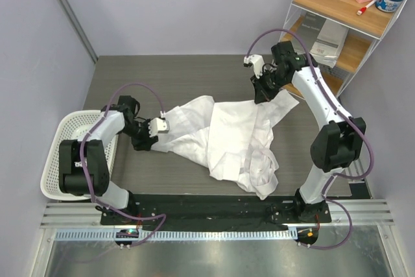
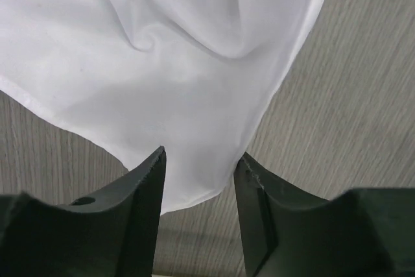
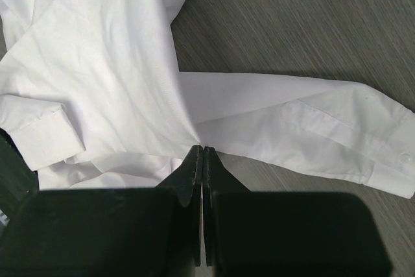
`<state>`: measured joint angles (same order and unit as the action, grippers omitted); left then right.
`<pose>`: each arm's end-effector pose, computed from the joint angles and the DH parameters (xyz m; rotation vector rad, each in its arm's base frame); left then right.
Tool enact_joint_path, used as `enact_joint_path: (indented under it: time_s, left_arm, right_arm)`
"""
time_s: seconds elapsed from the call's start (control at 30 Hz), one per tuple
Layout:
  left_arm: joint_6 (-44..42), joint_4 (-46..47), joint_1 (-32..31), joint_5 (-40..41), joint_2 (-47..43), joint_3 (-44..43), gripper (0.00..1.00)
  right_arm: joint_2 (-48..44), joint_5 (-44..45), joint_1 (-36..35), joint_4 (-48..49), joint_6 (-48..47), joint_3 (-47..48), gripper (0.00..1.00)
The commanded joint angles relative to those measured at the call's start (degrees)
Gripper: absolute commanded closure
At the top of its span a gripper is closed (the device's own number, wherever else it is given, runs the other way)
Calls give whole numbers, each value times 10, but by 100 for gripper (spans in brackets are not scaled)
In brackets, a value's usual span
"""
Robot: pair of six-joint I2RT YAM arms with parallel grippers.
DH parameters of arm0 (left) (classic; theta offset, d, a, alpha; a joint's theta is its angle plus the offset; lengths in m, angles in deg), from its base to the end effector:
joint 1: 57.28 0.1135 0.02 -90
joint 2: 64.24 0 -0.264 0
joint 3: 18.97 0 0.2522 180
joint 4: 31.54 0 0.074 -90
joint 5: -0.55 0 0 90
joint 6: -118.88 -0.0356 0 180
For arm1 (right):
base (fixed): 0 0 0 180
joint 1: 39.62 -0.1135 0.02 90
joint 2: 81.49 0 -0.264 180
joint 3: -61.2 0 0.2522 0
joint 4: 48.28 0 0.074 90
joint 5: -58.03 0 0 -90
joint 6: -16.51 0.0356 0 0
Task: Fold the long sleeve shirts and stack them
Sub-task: Flatten the shirt out
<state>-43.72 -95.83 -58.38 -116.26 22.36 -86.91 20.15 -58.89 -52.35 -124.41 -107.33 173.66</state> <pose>0.2559 -0.0210 0.1914 1.6742 2.1669 -0.4310 0.3526 0.0962 0.3233 -1.1493 2.3272 0.5060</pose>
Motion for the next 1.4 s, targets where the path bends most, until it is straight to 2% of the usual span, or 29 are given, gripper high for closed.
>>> enact_joint_path:
  time_s: [0.0, 0.03, 0.07, 0.1, 0.2, 0.3, 0.33, 0.43, 0.47, 0.6, 0.7, 0.97, 1.17, 1.3, 1.37]
  left_arm:
    - [10, 56, 3, -16, 13, -7, 62]
    - [19, 57, 3, -21, 9, -11, 73]
    - [33, 56, 3, -26, 1, -15, 78]
    - [64, 46, 4, -34, -6, -23, 87]
    - [163, 14, 4, -65, -25, -81, 100]
    - [246, -18, 4, -71, -31, -171, 100]
    - [298, -26, 4, -68, -30, -202, 100]
    - [377, -52, 4, -41, -18, -317, 100]
    - [393, -58, 4, -34, -17, -369, 100]
    - [446, -63, 4, 10, -26, -471, 100]
    - [467, -61, 3, 22, -49, -519, 100]
    - [498, -7, 3, 31, -220, -506, 100]
    - [533, 93, 3, 42, -372, -469, 100]
    - [564, 139, 3, 65, -417, -487, 100]
    - [585, 154, 3, 80, -417, -529, 100]
  right_arm:
    - [-51, 15, 6, -2, 14, 30, 99]
    - [-56, 16, 10, -1, 17, 35, 99]
    - [-58, 17, 17, 0, 19, 41, 99]
    - [-61, 18, 20, 0, 22, 57, 99]
    - [-71, 27, 38, 8, 36, 99, 99]
    - [-84, 50, 50, 31, 55, 149, 99]
    - [-87, 58, 51, 50, 60, 163, 99]
    - [-106, 94, 52, 100, 80, 209, 99]
    - [-113, 108, 53, 114, 90, 231, 99]
    - [-138, 166, 52, 182, 113, 279, 99]
    - [-177, 197, 52, 243, 124, 289, 99]
    - [-300, 213, 52, 292, 135, 295, 99]
    - [-381, 227, 52, 314, 134, 329, 99]
    - [-398, 222, 60, 343, 136, 384, 99]
    - [-393, 214, 73, 363, 142, 421, 99]
